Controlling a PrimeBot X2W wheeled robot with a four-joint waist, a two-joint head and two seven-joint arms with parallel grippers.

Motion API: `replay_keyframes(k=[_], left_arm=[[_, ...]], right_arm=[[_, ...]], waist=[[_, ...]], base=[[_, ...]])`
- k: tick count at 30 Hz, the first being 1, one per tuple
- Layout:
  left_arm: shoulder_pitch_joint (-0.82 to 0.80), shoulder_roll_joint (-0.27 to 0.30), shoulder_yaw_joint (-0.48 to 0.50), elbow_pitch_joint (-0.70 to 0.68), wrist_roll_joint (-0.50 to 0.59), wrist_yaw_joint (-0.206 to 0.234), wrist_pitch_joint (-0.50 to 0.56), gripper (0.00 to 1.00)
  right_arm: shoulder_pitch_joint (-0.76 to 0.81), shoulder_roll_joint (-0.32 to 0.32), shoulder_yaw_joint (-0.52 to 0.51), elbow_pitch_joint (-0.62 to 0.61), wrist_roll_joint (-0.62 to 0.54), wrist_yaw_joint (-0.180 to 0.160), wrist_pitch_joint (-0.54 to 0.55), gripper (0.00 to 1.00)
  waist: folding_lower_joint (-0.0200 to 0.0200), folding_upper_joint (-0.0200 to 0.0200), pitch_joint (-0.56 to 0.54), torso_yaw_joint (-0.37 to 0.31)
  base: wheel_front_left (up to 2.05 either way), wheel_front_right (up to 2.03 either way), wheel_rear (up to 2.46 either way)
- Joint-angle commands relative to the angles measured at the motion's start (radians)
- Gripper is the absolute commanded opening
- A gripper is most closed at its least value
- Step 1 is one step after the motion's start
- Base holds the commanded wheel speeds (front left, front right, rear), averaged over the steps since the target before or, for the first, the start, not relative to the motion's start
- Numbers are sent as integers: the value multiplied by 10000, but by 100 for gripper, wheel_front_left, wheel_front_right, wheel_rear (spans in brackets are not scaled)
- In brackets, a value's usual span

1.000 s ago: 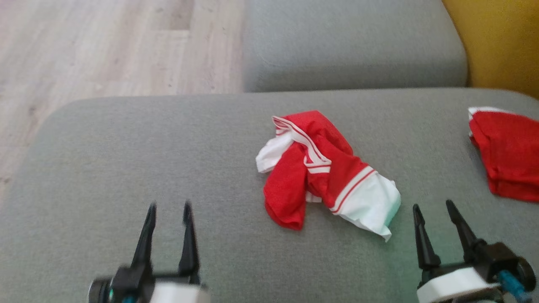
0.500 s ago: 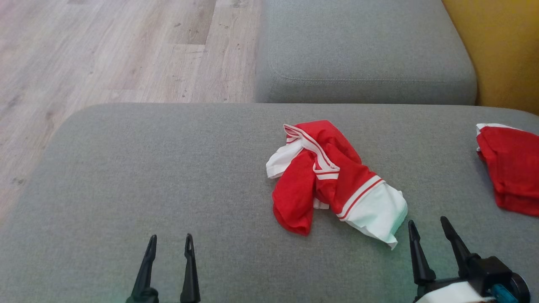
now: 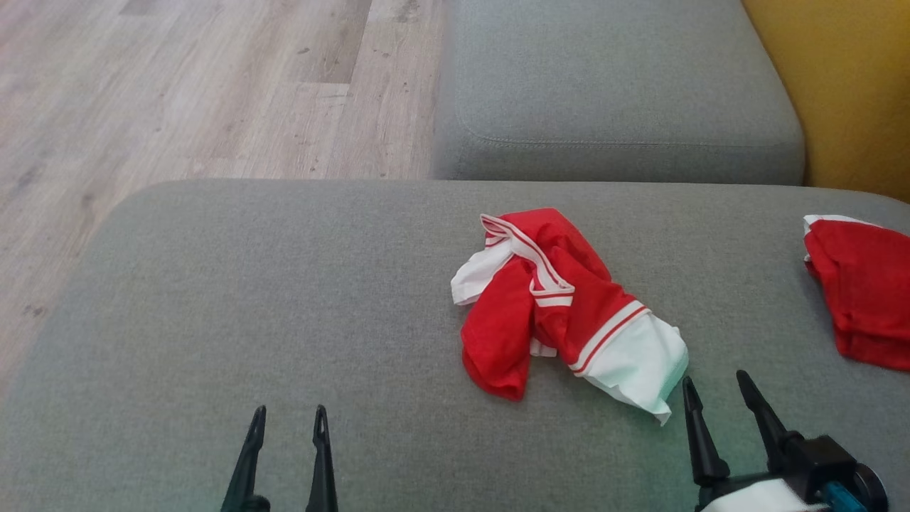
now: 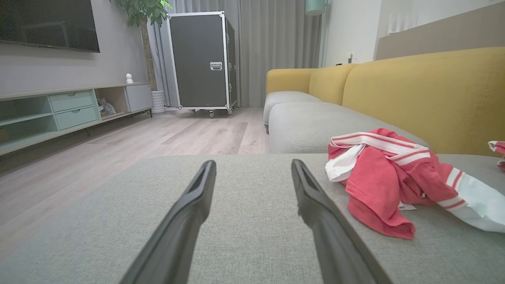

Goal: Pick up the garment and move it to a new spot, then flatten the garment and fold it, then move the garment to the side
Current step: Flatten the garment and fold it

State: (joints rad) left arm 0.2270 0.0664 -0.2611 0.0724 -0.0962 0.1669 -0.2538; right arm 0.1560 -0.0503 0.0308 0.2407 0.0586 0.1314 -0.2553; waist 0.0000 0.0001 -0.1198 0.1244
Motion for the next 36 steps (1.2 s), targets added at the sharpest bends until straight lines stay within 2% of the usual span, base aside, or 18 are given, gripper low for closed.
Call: replay_keyframes(k=[1,12,19,27,36], left_arm=[[-324,-134,340,-354,115,0,-80,100],[-300,-149,368,-354,156,-32,-80,100],[-659,-157,55,-95,36,-157,-80,100],[-1770,-160,-1147,631,-397,-294,-80,100],[-4237,-161,-3350,2105,-1268,-371,131,100]], right_arm=[[-293,-75,272,-250,-26,-7,-65,100],[-286,-70,430,-205,37,-7,-65,100],[-447,-203,560,-315,56,-7,-65,100],[-660,-377,723,-539,34,-7,-65,100],[-1198,-597,955,-880,81,-7,-65,100]], waist=[[0,-1,-9,-15],[0,-1,39,-197],[0,-1,302,-683],[0,-1,866,-1484],[0,-1,1991,-2667]], base=[[0,0,0],[0,0,0],[0,0,0],[0,0,0],[0,0,0]])
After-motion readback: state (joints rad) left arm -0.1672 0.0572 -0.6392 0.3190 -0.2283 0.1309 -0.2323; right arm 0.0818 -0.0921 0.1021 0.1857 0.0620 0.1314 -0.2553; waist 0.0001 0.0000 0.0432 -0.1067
